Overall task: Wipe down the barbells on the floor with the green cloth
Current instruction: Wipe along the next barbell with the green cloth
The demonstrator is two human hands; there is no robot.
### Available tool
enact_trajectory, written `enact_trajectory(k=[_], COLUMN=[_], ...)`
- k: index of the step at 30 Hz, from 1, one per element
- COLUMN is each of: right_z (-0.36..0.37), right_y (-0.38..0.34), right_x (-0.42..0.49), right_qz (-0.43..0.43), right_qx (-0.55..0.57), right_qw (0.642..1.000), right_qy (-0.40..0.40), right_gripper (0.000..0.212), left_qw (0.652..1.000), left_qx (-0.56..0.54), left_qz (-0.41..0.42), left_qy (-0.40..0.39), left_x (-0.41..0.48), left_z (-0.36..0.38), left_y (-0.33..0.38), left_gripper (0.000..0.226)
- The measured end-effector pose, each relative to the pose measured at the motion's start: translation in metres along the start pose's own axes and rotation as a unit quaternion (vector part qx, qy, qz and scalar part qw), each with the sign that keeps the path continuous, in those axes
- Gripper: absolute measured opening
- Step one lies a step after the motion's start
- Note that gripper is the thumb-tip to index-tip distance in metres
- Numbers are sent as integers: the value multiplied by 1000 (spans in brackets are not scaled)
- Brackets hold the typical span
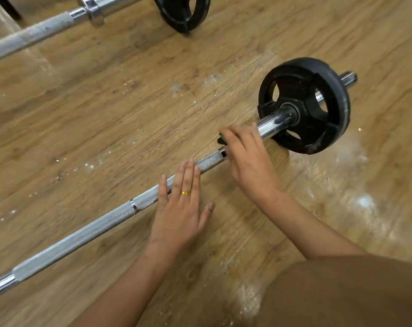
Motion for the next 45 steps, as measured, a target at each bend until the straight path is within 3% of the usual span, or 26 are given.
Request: enact_trajectory(k=[2, 7, 14, 20, 26, 32, 37, 45], right_z=[-7, 2, 0, 10, 1, 23, 13, 31], right_y=[12, 30, 24, 35, 27, 36, 27, 51], right_x=[-1, 9, -3, 47, 19, 52, 24, 83], right_qz=[27, 5, 31, 41, 33, 29, 3, 14], right_qx=[1, 35, 55, 62, 67, 52, 67, 79], right_qw=[999, 997, 997, 987, 994, 996, 997, 986], right_qy=[22, -68, -45, -144, -78, -69, -32, -148], right_gripper=[35, 36, 39, 35, 39, 32, 35, 32], left_qw=[1000, 1000, 1000, 1000, 998, 986, 981, 982], left_qx=[-2, -12, -7, 0, 27, 8, 14, 40], left_qz=[1, -7, -11, -21, -29, -154, -183, -181], left_qy=[2, 9, 4, -6, -39, -61, -59, -40], left_x=[2, 5, 12, 17, 23, 38, 47, 66], left_z=[-1, -1, -3, -7, -16, -13, -10, -1], left_y=[-1, -2, -6, -10, -12, 27, 30, 14], left_gripper=[84, 83, 84, 82, 84, 97, 100, 103])
Point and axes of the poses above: each hand's wrist, its own x-axis towards the middle knuckle, its own z-axis out of the palm, y = z × x, the point moved 2 cm from there along x, towards the middle knuckle, and after that the axes turned 11 degrees about -z, right-handed, at the moved point
